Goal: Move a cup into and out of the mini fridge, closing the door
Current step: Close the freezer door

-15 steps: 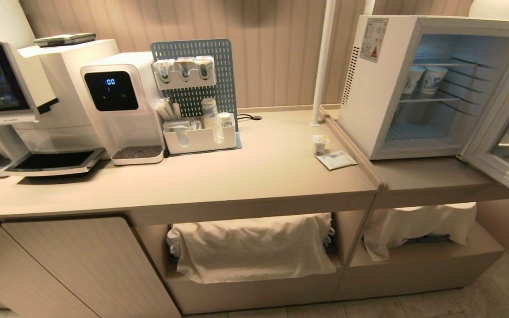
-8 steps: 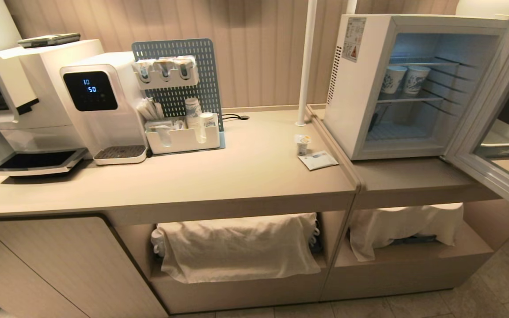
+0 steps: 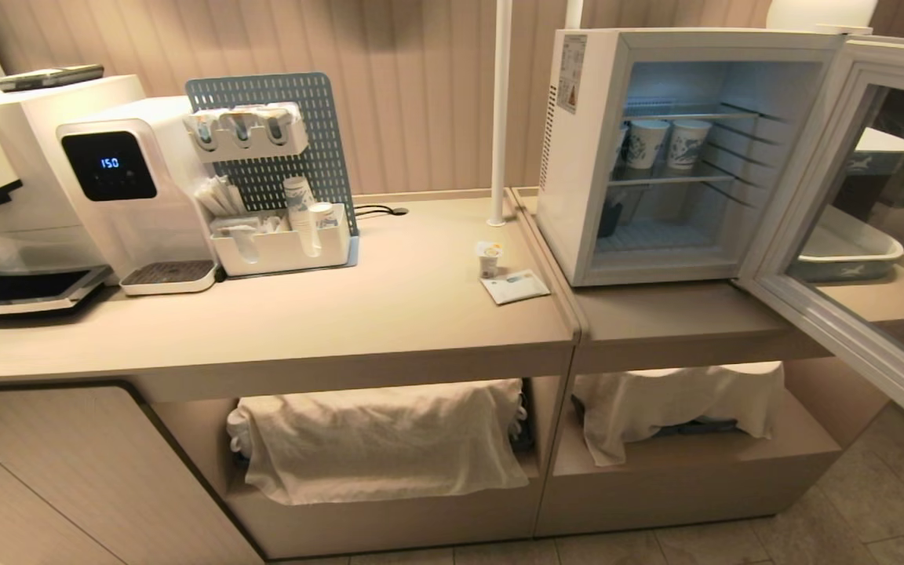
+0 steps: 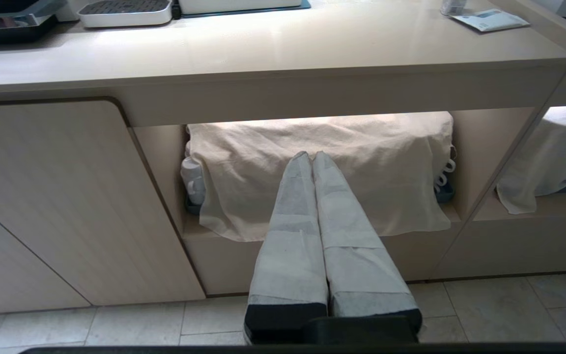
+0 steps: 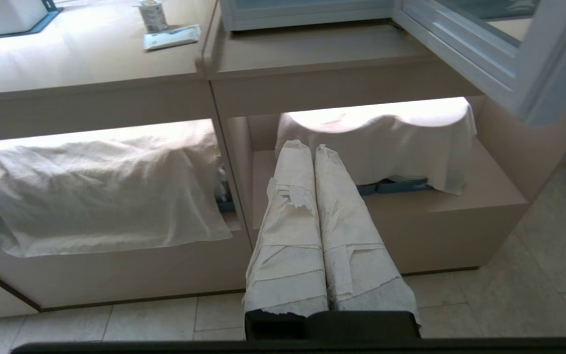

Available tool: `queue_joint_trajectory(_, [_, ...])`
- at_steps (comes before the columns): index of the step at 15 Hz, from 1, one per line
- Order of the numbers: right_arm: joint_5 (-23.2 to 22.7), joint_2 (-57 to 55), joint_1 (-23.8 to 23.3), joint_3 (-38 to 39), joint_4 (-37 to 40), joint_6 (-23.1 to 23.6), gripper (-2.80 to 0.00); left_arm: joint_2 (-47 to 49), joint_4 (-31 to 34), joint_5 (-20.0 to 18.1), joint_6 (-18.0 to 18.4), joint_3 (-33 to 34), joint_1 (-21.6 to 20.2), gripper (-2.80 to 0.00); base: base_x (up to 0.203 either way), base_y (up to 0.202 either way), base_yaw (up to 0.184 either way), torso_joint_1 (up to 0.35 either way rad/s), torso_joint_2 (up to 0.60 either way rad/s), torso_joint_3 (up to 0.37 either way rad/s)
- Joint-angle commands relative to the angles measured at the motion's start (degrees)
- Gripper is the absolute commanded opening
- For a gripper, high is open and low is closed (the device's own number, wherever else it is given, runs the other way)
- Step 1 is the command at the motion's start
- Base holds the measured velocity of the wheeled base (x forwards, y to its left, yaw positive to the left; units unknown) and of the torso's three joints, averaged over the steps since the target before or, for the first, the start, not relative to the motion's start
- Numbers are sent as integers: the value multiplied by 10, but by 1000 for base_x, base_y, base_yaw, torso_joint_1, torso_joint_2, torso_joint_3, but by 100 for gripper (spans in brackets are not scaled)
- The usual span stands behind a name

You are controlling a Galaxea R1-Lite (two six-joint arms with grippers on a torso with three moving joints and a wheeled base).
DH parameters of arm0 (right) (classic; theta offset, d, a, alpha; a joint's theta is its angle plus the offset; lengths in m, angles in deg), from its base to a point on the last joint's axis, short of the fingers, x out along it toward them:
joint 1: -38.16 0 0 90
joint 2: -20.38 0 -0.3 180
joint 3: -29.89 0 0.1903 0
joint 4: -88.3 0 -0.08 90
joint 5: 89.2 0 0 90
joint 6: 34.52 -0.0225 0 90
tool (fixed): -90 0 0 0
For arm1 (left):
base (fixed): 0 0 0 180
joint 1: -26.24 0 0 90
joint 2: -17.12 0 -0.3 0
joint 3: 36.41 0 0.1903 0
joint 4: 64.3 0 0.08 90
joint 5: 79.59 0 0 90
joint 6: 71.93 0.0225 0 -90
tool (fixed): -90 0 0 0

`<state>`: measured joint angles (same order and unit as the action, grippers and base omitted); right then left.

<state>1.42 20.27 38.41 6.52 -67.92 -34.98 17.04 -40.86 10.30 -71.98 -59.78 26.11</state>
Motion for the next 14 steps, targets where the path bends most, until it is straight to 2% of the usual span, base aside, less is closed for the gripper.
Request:
queue_joint_trajectory(1, [1, -2, 0, 0, 0, 0, -280, 0, 0, 0, 0, 0, 0, -280, 0, -190, -1, 2, 2, 2])
queue_joint_trajectory(14, [0, -2, 0, 0, 0, 0, -280, 0, 0, 0, 0, 1, 0, -280, 0, -197, 0, 1, 2, 1])
